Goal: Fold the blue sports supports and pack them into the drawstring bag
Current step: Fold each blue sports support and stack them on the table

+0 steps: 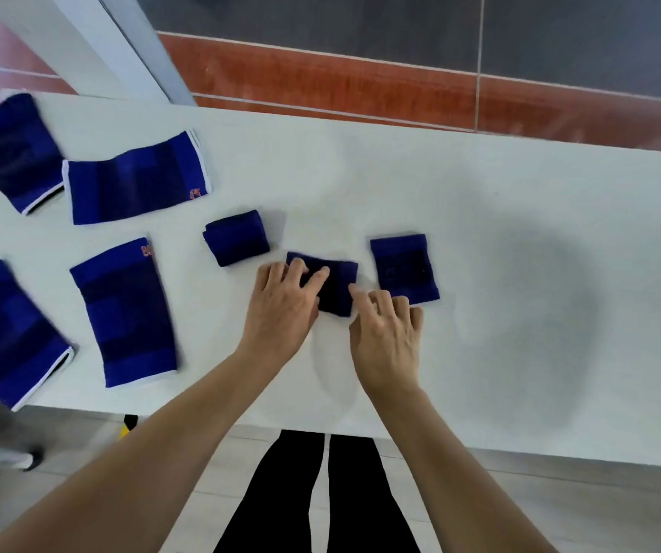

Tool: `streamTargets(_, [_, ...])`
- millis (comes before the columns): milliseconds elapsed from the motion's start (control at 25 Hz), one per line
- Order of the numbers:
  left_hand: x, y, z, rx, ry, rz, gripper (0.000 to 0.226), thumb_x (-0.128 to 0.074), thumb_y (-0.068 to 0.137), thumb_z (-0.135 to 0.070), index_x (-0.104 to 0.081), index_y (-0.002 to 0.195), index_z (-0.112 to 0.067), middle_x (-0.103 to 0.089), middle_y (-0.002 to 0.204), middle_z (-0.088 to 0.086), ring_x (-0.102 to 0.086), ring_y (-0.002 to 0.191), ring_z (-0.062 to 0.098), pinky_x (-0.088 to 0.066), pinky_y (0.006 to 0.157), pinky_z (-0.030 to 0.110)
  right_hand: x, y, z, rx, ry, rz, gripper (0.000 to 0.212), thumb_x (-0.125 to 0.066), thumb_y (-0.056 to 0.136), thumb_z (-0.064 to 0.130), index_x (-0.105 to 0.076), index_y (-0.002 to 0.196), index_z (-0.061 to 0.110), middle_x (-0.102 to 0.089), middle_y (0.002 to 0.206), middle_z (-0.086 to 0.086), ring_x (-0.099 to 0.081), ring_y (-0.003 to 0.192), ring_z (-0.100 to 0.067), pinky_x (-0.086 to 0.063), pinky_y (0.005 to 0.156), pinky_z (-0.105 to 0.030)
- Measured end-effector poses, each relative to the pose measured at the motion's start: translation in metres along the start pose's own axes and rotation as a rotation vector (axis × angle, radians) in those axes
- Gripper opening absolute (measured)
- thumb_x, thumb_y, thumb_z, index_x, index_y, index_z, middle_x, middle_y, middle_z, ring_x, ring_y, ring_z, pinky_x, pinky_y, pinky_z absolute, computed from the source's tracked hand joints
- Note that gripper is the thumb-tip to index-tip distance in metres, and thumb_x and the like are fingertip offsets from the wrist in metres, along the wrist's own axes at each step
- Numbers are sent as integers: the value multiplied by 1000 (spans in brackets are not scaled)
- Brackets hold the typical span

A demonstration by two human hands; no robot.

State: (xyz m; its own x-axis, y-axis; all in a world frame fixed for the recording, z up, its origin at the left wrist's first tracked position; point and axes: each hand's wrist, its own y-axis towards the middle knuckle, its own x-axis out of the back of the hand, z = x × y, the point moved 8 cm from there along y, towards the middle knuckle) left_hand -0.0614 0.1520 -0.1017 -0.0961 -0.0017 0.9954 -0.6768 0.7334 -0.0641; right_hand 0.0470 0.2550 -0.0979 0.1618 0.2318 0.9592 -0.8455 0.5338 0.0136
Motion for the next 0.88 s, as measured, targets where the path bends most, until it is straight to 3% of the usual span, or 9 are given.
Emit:
streamTargets(80, [4, -10, 0, 81, -4, -4, 33, -72, 86, -40, -67, 110, -17, -63, 97, 5, -55, 87, 28, -44, 85, 42, 4, -8, -3, -32, 11, -6, 23, -66, 88, 17, -66, 110, 17, -62, 91, -2, -54, 82, -28, -39, 77, -40])
streamTargets(160, [3, -12, 2, 161, -67, 29, 31, -74, 85, -44, -65, 94, -16, -62, 91, 4, -54, 82, 28, -46, 80, 43, 2, -16, -5, -71, 13, 22, 18, -64, 92, 32, -66, 101, 17, -62, 89, -1, -54, 82, -27, -39, 78, -40])
streamTargets(240, [2, -10, 0, 174, -178, 49, 35, -75, 85, -38, -63, 108, -15, -60, 111, 5, -56, 93, 29, -50, 83, 44, -2, -21, -6, -116, 6, 56, 27, -63, 91, 44, -66, 97, 18, -62, 88, 0, -53, 80, -25, -40, 78, -40])
streamTargets(320, [0, -1, -10, 72, -241, 132, 60, -74, 86, -30, -48, 139, -20, -50, 140, 3, -53, 109, 30, -52, 92, 44, -4, -22, -6, -128, 11, 75, 29, -63, 91, 46, -65, 97, 18, -62, 88, 0, -53, 80, -25, -41, 78, -40])
streamTargets(400, [-1, 11, -14, 21, -260, 223, 68, -73, 88, -29, -40, 147, -25, -46, 142, 0, -50, 113, 29, -49, 97, 44, -5, -22, -6, -126, 37, 88, 24, -65, 90, 41, -65, 96, 18, -63, 89, 0, -53, 80, -24, -41, 78, -39])
streamTargets(560, [1, 21, -2, 94, -332, 265, 31, -71, 90, -27, -64, 119, -19, -54, 109, -2, -49, 100, 19, -46, 80, 30, -9, -25, -13, -173, 299, 179, 25, -65, 92, 35, -63, 110, 18, -58, 101, 0, -56, 84, -23, -47, 78, -38])
streamTargets(640, [-2, 17, 2, 150, -565, 307, 17, -70, 92, -25, -72, 109, -22, -54, 96, -5, -53, 88, 12, -40, 74, 22, -14, -26, -18, -251, 532, 272, 21, -61, 97, 32, -59, 113, 18, -53, 102, 1, -57, 81, -20, -52, 72, -37])
streamTargets(760, [-1, 19, 1, 252, -893, 355, 12, -71, 92, -28, -76, 103, -28, -60, 97, -4, -59, 81, 7, -42, 76, 21, -11, -23, -33, -332, 672, 318, 10, -57, 100, 29, -60, 96, 20, -58, 89, 6, -58, 74, -13, -52, 67, -34])
streamTargets(880, [8, 44, -16, 227, -868, 308, 15, -67, 95, -30, -76, 107, -27, -59, 101, -3, -58, 78, 5, -42, 76, 18, 11, -16, -62, -430, 789, 230, 6, -56, 101, 25, -59, 106, 28, -68, 83, 11, -62, 71, -9, -49, 62, -23])
